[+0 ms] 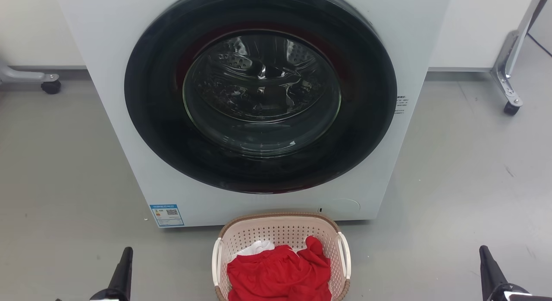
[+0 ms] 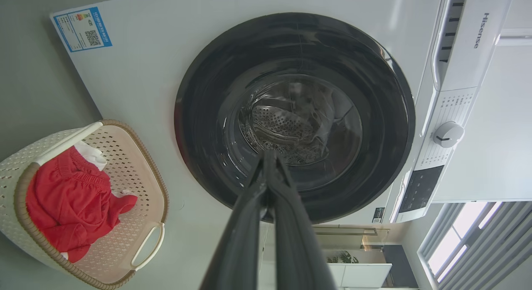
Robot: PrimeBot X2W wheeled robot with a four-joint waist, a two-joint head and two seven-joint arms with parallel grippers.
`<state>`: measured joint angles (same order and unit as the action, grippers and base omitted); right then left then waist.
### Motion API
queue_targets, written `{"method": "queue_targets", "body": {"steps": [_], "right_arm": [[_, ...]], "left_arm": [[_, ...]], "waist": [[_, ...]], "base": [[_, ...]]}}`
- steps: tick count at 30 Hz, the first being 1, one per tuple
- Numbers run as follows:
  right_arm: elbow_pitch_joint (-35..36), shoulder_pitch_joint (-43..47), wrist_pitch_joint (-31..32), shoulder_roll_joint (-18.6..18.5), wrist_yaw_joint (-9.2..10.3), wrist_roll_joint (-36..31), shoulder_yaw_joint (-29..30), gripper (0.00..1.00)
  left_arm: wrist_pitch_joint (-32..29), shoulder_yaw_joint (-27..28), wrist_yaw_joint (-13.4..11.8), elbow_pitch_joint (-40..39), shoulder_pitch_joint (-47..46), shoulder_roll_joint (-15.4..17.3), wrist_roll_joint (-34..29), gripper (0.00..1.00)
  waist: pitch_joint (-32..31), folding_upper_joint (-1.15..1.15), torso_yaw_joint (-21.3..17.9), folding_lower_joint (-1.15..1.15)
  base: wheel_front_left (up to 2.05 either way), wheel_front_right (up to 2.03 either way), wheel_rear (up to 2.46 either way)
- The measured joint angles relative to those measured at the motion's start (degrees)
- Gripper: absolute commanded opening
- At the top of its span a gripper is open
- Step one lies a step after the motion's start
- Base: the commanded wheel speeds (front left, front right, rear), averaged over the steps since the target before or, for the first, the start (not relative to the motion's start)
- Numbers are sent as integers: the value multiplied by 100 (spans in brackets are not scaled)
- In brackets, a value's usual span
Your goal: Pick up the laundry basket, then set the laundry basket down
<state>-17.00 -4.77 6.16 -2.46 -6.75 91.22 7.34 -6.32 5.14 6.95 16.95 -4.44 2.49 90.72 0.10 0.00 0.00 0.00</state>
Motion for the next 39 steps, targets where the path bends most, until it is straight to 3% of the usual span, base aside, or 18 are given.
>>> {"method": "queue_targets", "body": {"steps": [39], "right_arm": [[-7, -45, 33, 0, -14, 29, 19, 0]], "left_arm": [[-19, 11, 19, 0, -23, -4, 97, 0]], "waist": [[0, 0, 0, 0]], "base": [[0, 0, 0]]}}
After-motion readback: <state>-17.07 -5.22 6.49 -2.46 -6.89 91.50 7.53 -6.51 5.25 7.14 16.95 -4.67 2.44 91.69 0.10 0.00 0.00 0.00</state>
